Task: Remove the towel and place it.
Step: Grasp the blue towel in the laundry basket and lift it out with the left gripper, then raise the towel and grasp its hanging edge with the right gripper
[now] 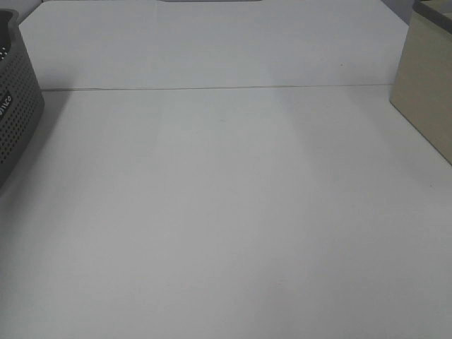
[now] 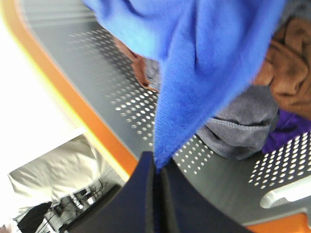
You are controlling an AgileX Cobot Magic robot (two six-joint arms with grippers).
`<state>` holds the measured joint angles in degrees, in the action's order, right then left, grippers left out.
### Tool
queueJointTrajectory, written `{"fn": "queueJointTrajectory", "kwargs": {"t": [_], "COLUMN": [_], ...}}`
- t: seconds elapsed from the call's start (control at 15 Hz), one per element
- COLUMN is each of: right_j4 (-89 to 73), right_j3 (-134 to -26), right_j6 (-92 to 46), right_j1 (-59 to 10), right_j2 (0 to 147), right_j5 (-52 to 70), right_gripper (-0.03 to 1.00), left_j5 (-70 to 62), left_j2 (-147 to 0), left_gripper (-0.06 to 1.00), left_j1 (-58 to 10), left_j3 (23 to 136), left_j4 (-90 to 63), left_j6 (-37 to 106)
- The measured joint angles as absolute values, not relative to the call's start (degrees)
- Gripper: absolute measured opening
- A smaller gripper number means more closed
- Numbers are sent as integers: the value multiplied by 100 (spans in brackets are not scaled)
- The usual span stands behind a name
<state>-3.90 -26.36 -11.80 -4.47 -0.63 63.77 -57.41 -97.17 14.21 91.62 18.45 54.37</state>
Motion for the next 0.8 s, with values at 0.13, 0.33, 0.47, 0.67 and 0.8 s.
{"fn": "queueJointTrajectory", "kwargs": {"t": [0.13,0.33,0.47,0.67,0.8], "right_j4": [-407,-773,-957,-1358,-1839], "right_j3": [-2636,-2681,-2722,-2727,-2727], "right_j6": [-1180,-1180,-1180,-1415,-2017], "right_j1": [-447,-447,-447,-447,-447], "right_j2": [-63,-63,-46,487,940], "right_j5": [6377,6228,6050,5466,5111], "right_gripper": [78,78,78,78,78], "left_j5": [-5747,-5741,-5558,-4635,-3988], "left_j2": [-9259,-8560,-8147,-7563,-7328], "left_gripper": [0,0,0,0,0], "left_j1": [1421,1421,1421,1421,1249], "left_j3": [9162,9162,9162,9162,9162], "left_j4": [1690,1604,1564,1003,613], "left_j6": [5311,5283,5271,5271,5271]}}
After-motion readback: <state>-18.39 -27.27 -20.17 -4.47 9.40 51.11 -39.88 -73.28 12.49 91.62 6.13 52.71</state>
